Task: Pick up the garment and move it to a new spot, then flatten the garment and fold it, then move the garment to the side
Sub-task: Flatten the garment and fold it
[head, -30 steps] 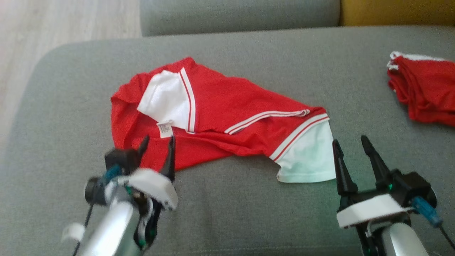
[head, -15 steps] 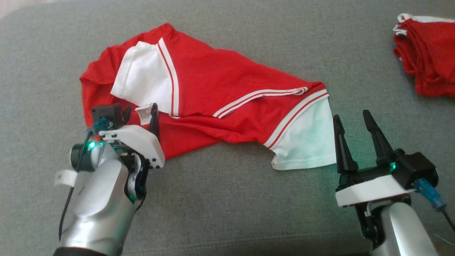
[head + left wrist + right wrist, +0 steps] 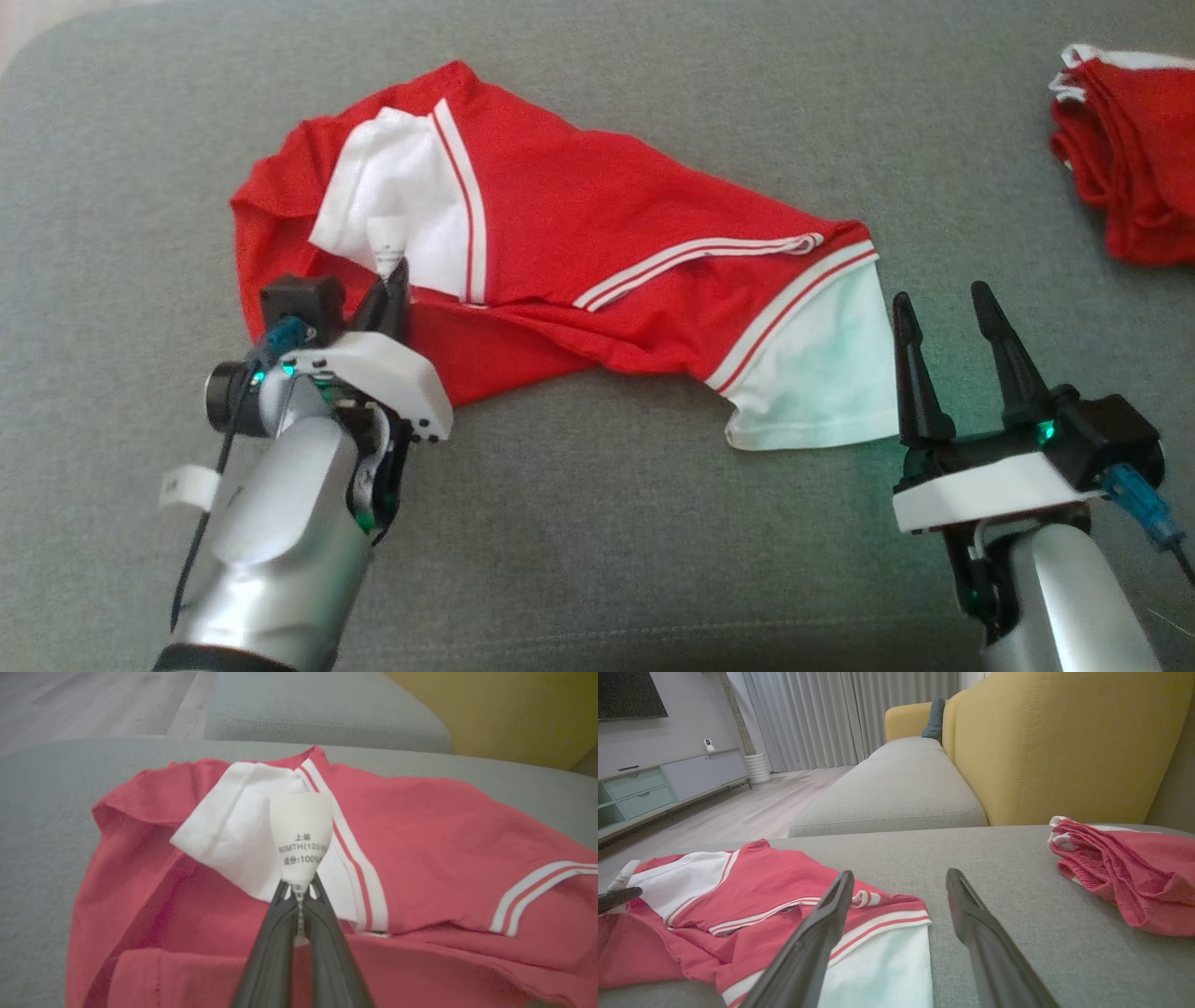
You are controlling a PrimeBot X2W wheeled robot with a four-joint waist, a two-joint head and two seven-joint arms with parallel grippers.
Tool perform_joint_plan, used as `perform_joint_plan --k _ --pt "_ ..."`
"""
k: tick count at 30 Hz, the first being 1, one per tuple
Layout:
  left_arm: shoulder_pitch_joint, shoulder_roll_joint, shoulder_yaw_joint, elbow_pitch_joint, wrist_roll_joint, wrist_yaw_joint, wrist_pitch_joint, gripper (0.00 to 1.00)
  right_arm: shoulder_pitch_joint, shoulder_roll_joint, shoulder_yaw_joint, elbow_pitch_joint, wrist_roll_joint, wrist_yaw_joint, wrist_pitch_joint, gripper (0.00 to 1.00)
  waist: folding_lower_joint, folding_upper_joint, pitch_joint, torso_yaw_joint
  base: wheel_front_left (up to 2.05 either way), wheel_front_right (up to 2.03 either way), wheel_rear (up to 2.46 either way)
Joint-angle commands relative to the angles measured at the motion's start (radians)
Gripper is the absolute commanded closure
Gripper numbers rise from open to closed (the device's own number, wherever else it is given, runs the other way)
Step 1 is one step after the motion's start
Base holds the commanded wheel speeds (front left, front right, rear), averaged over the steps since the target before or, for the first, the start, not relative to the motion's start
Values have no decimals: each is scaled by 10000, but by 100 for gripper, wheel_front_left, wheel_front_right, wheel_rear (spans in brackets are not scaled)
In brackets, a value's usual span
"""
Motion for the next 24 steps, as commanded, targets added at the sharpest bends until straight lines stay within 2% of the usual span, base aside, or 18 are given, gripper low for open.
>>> perform_joint_plan --k 1,7,13,18,24 --pt "61 213 163 -704 170 -14 -250 100 -167 -43 145 -251 28 -9 -127 0 0 0 -202 224 0 0 0" --pt "1747 321 -251 -2706 251 92 -298 100 37 -43 -79 -262 -17 -9 -106 0 0 0 -519 736 0 0 0" --pt "3575 606 -574 -4938 204 535 227 100 123 -43 -181 -306 -88 -9 -38 0 0 0 -668 1017 0 0 0" --pt "4352 708 -690 -5508 79 723 502 100 162 -43 -158 -339 -113 -9 1 0 0 0 -707 1046 0 0 0" --pt "4840 639 -922 -5434 -51 731 600 100 258 -43 -139 -416 -199 -9 91 0 0 0 -717 963 0 0 0"
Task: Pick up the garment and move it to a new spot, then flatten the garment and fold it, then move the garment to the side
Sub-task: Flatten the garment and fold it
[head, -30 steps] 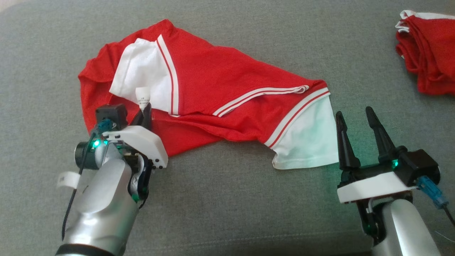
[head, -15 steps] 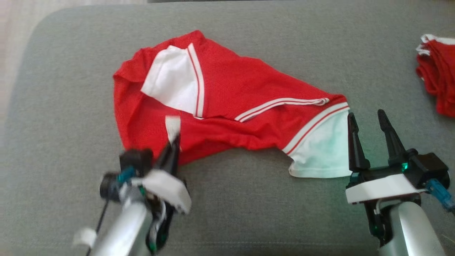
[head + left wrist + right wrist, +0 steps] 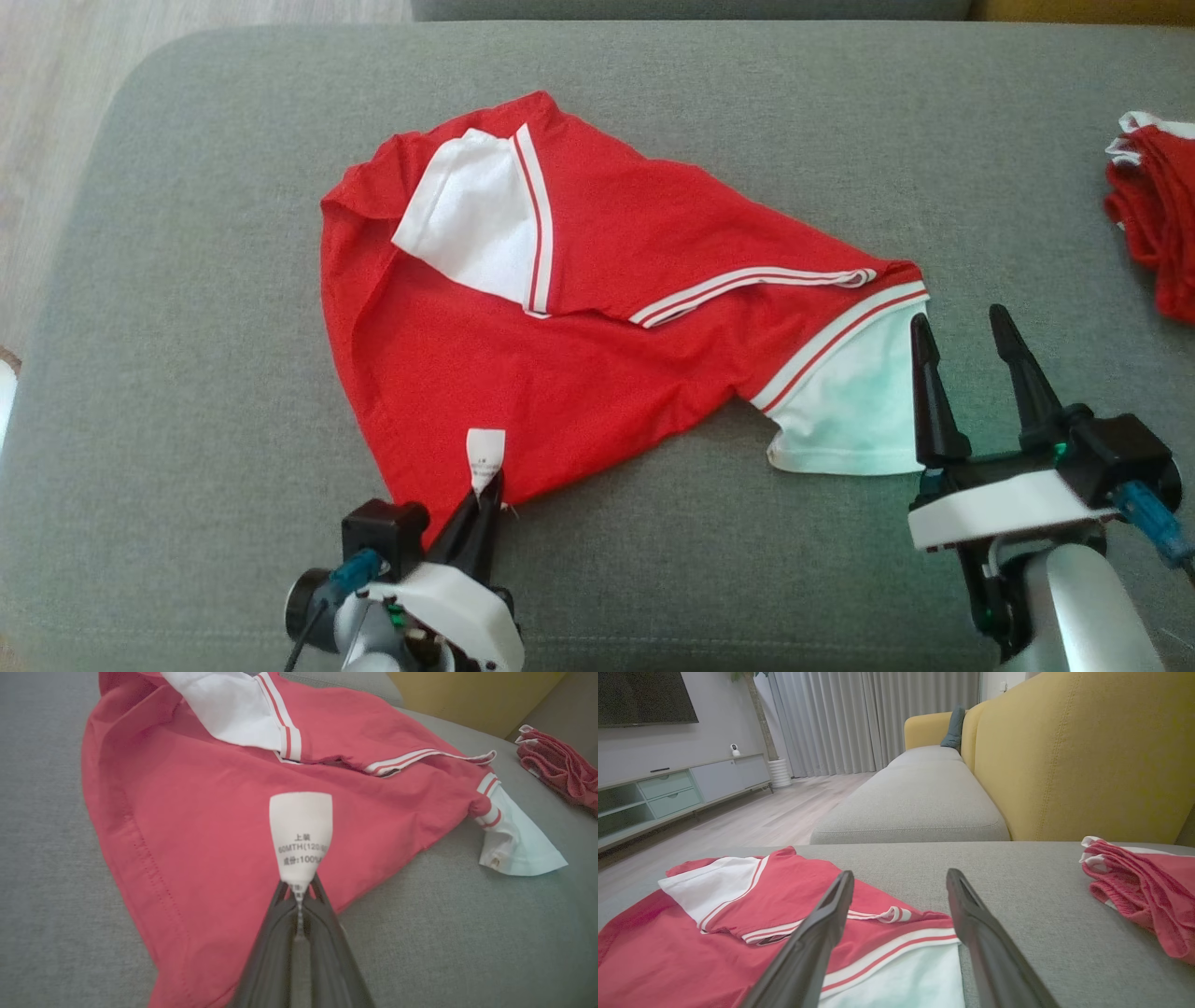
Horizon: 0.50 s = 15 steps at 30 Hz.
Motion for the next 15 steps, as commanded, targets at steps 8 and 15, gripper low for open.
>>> perform_joint_plan --k 8,15 --pt "13 -90 64 402 -151 -100 -59 36 -7 -45 232 -342 -152 -9 97 0 0 0 -211 -5 0 0 0" --pt "379 -42 26 302 -207 -77 -381 0 105 -45 218 -251 -176 -9 145 0 0 0 -572 245 0 0 0"
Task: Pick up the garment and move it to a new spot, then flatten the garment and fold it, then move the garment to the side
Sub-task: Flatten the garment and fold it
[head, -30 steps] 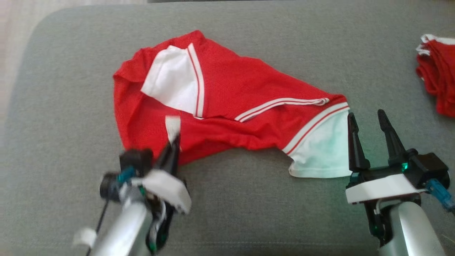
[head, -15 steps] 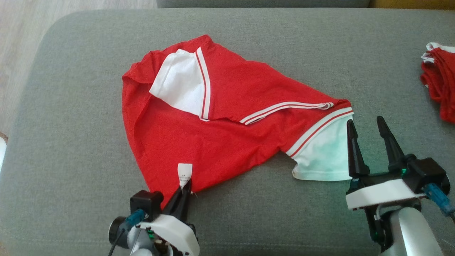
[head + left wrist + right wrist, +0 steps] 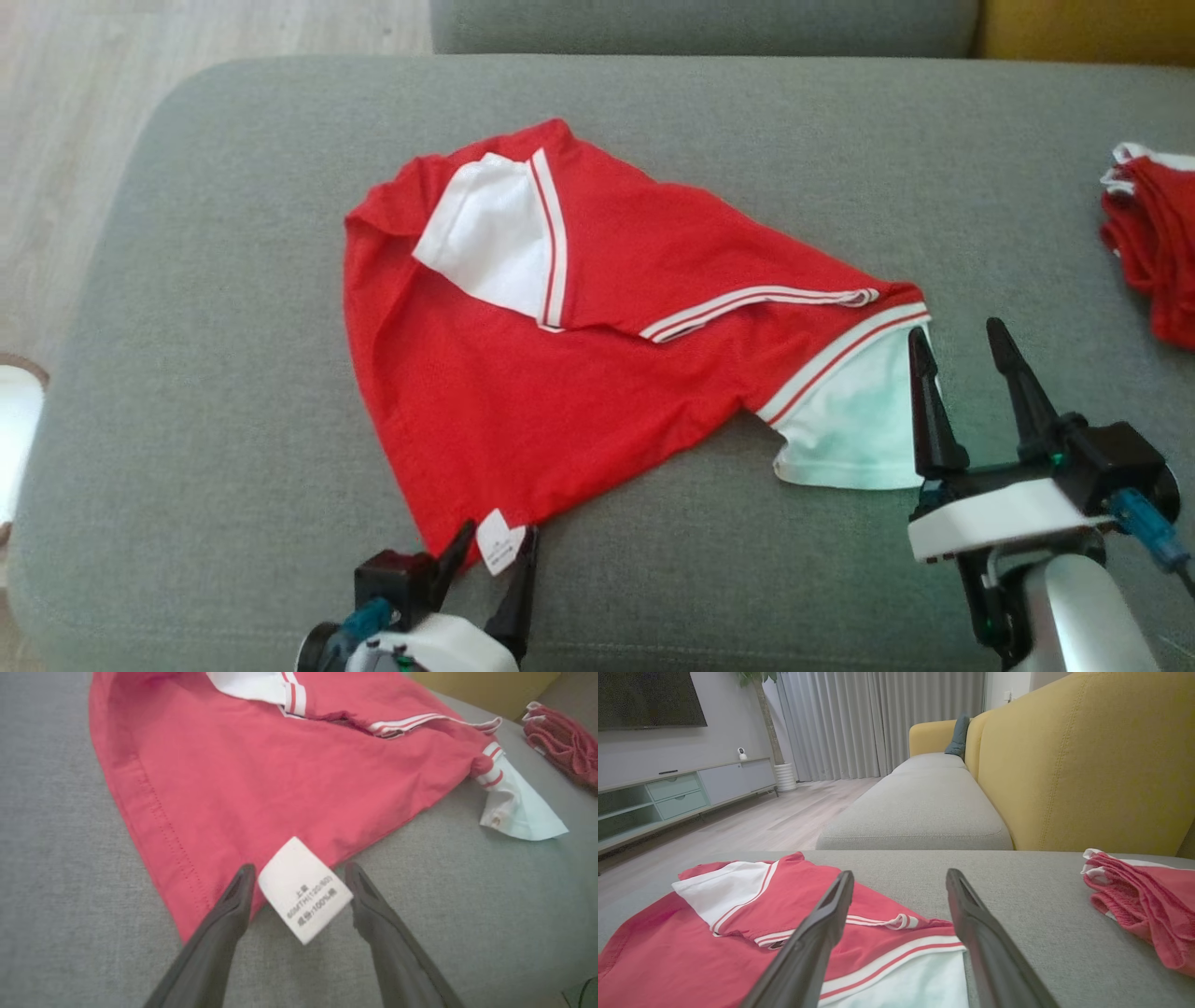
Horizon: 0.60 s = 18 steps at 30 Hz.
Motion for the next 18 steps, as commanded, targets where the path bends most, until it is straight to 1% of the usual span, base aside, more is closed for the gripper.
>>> perform_joint_plan --k 1,7,8,10,14,18 --pt "-125 49 358 -456 -38 38 -234 0 -51 -45 224 -269 -120 -9 52 0 0 0 -108 142 0 0 0" --pt "-241 133 744 -1526 194 373 -737 0 -545 -45 401 -127 -555 -9 382 0 0 0 -202 618 0 0 0" --pt "-373 133 899 -1891 282 471 -833 0 -966 -45 490 28 -755 -9 601 0 0 0 -150 803 0 0 0" --pt "-507 123 1041 -2195 378 569 -897 0 -1516 -45 617 351 -967 -9 881 0 0 0 -77 997 0 0 0" --pt "-708 94 1215 -2579 547 681 -968 0 -2930 -328 959 1414 -1019 -9 1429 0 0 0 195 1439 0 0 0" --pt "-834 -4 1294 -2694 608 689 -1003 0 -4424 -940 1268 2958 -626 -9 2018 0 0 0 594 2011 0 0 0"
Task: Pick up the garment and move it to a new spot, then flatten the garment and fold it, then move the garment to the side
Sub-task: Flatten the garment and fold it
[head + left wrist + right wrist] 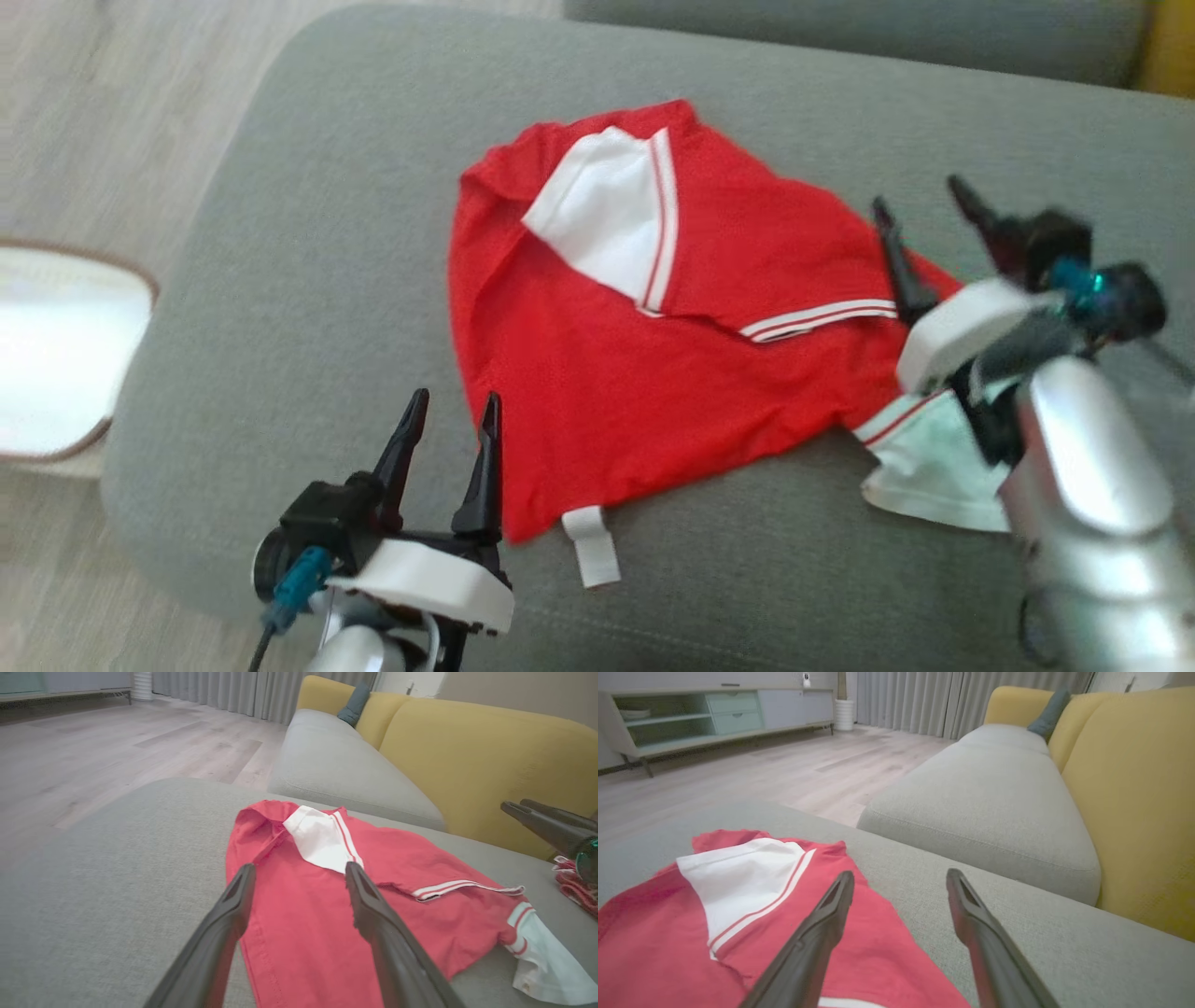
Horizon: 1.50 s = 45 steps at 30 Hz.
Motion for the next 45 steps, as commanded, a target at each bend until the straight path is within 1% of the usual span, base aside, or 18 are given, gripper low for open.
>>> perform_joint_plan --k 1,4,9,14,19,20,21,22,23,28,35,36,39,40,41,42,45 --pt "-399 6 350 -372 121 58 -88 0 -357 -30 232 -202 114 -9 49 0 0 0 317 357 0 0 0" --pt "-474 -101 371 -368 141 16 -105 0 -1395 -572 696 979 461 -9 479 0 0 0 663 821 0 0 0" --pt "-589 -298 370 -287 186 -101 -123 0 -2774 -1274 2056 2531 1713 -9 1156 0 0 0 1199 1469 0 0 0" --pt "-742 -521 419 -286 275 -254 -130 0 -3736 -1788 3356 3446 2919 -9 1631 0 0 0 1626 1878 0 0 0" --pt "-820 -711 550 -317 403 -395 -131 0 -4346 -2167 4491 4122 3983 -9 2145 0 0 0 1909 2080 0 0 0" --pt "-825 -740 584 -322 430 -419 -132 0 -4451 -2233 4650 4246 4144 -9 2217 14 0 0 1952 2090 0 0 0" --pt "-828 -767 623 -329 458 -441 -132 0 -4558 -2298 4778 4357 4279 -9 2235 51 0 0 1991 2087 0 0 0" --pt "-832 -791 668 -337 484 -463 -132 0 -4668 -2355 4855 4464 4401 -9 2191 66 0 0 2024 2074 0 0 0" --pt "-834 -813 718 -347 508 -480 -132 0 -4785 -2411 4876 4583 4498 -9 2088 100 0 0 2052 2047 0 0 0" --pt "-917 -893 950 -379 669 -546 -132 0 -5423 -2661 4710 5418 4402 -9 1258 100 0 0 2139 1739 0 0 0" --pt "-1307 -949 1171 -370 933 -757 -133 0 -6355 -2890 3698 7154 3817 -9 19 100 0 0 2257 1089 0 0 0" --pt "-1455 -959 1218 -344 1015 -812 -133 0 -6584 -2949 3382 7593 3628 -9 -321 100 0 0 2295 888 0 0 0" --pt "-1642 -972 1269 -278 1103 -886 -133 0 -6729 -2954 2983 7943 3368 -9 -780 100 0 0 2330 576 0 0 0" --pt "-1679 -976 1271 -243 1122 -915 -133 0 -6713 -2907 2830 8015 3338 -9 -889 74 0 0 2324 470 0 0 0" --pt "-1701 -979 1266 -204 1140 -950 -133 0 -6681 -2823 2712 8061 3300 -9 -1019 25 0 0 2314 363 0 0 0" --pt "-1708 -982 1259 -161 1152 -983 -133 0 -6643 -2717 2623 8093 3258 -9 -1149 0 0 0 2296 242 0 0 0" --pt "-1700 -987 1226 -55 1184 -1038 -133 0 -6581 -2482 2474 8134 3194 -9 -1395 0 0 0 2248 -3 0 0 0"
